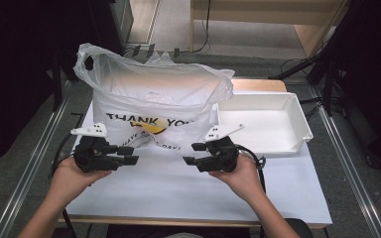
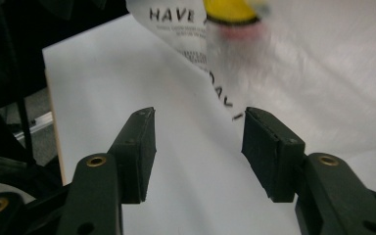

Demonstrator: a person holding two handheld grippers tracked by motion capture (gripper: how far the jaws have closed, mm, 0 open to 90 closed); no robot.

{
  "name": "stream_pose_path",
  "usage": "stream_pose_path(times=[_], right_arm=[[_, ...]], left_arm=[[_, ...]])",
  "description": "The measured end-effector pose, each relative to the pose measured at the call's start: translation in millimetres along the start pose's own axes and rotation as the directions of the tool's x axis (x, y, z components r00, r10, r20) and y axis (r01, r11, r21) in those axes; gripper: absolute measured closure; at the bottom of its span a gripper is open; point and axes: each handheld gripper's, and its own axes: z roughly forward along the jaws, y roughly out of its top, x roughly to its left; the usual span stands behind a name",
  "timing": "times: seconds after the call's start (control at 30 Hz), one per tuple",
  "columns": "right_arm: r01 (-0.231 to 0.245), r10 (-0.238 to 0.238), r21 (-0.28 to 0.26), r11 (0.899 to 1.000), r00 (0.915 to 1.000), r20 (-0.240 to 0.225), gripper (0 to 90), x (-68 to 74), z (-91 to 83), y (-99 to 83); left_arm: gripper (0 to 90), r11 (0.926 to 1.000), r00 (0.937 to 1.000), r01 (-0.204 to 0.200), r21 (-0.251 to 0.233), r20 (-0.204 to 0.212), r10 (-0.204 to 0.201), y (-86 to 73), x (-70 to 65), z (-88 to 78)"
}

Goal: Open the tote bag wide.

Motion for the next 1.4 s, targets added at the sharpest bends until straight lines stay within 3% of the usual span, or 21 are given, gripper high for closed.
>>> stream_pose_path(times=[0.17,0.23,0.33,0.43,0.5,0.63,0.67,0.83,1.0,1.1,1.13,1.3,1.33,1.37,1.4], right_arm=[[0.045,-0.045,-0.04,0.998,0.999,-0.005,53.5,-2.6,-18.8,20.3],[0.048,-0.048,-0.048,0.998,0.9988,-0.002,55.2,-2.4,-22.3,24.0],[0.05,-0.05,-0.058,0.997,0.9987,-0.011,59.6,-3.6,-33.8,37.5],[0.039,-0.04,-0.061,0.997,0.9991,-0.013,62.0,-5.7,-38.3,43.4],[0.033,-0.035,-0.072,0.997,0.9991,-0.024,67.5,-8.8,-45.9,53.4],[0.052,-0.054,-0.078,0.996,0.9983,-0.021,73.7,-9.6,-56.8,70.2],[0.057,-0.058,-0.08,0.995,0.9981,-0.017,75.2,-9.8,-59.0,74.7],[0.061,-0.06,-0.097,0.993,0.9981,0.008,85.1,-13.1,-68.0,97.8],[0.069,-0.068,-0.105,0.992,0.9976,0.008,88.4,-18.5,-68.7,122.6],[0.076,-0.075,-0.115,0.991,0.9971,0.01,88.5,-22.0,-65.9,136.7],[0.072,-0.071,-0.117,0.991,0.9974,0.012,88.5,-22.8,-64.7,140.9],[0.079,-0.075,-0.123,0.989,0.9966,0.034,88.5,-29.5,-53.7,159.4],[0.08,-0.076,-0.123,0.989,0.9964,0.038,88.5,-31.2,-50.6,163.0],[0.079,-0.075,-0.121,0.99,0.9965,0.037,88.5,-32.7,-47.5,166.6],[0.081,-0.077,-0.121,0.989,0.9964,0.037,88.5,-34.5,-44.6,170.4]], left_arm=[[66.5,0.9991,0.9992,-0.03,-0.031,-0.026,0.029,17.3,-4.1,-18.1],[69.2,0.9985,0.9993,-0.035,-0.041,-0.017,0.035,25.0,-5.3,-25.3],[73.9,0.9973,0.9975,-0.059,-0.043,-0.042,0.057,41.0,-8.2,-37.2],[77.0,0.9961,0.9968,-0.071,-0.053,-0.042,0.069,50.8,-9.5,-44.5],[79.3,0.9936,0.9954,-0.09,-0.067,-0.036,0.088,67.6,-10.8,-56.4],[84.8,0.9948,0.996,-0.081,-0.062,-0.043,0.078,86.5,-10.8,-67.4],[86.3,0.9937,0.9946,-0.094,-0.06,-0.049,0.092,99.6,-10.5,-74.1],[87.7,0.9892,0.9867,-0.14,-0.042,-0.088,0.136,134.2,-12.4,-86.0],[87.9,0.982,0.9791,-0.189,-0.013,-0.08,0.187,169.9,-4.8,-89.4],[87.8,0.9836,0.981,-0.18,-0.014,-0.076,0.178,182.6,1.7,-89.3],[87.8,0.9851,0.9815,-0.171,-0.016,-0.089,0.169,193.7,7.8,-87.8],[87.8,0.984,0.9778,-0.178,-0.007,-0.113,0.176,214.8,16.7,-83.6],[87.6,0.9825,0.9756,-0.186,0.009,-0.117,0.186,225.9,20.9,-79.8],[86.8,0.9825,0.9756,-0.186,0.009,-0.117,0.186,225.9,20.9,-79.8],[86.5,0.9827,0.9748,-0.18,0.044,-0.126,0.184,236.9,25.4,-73.4]])
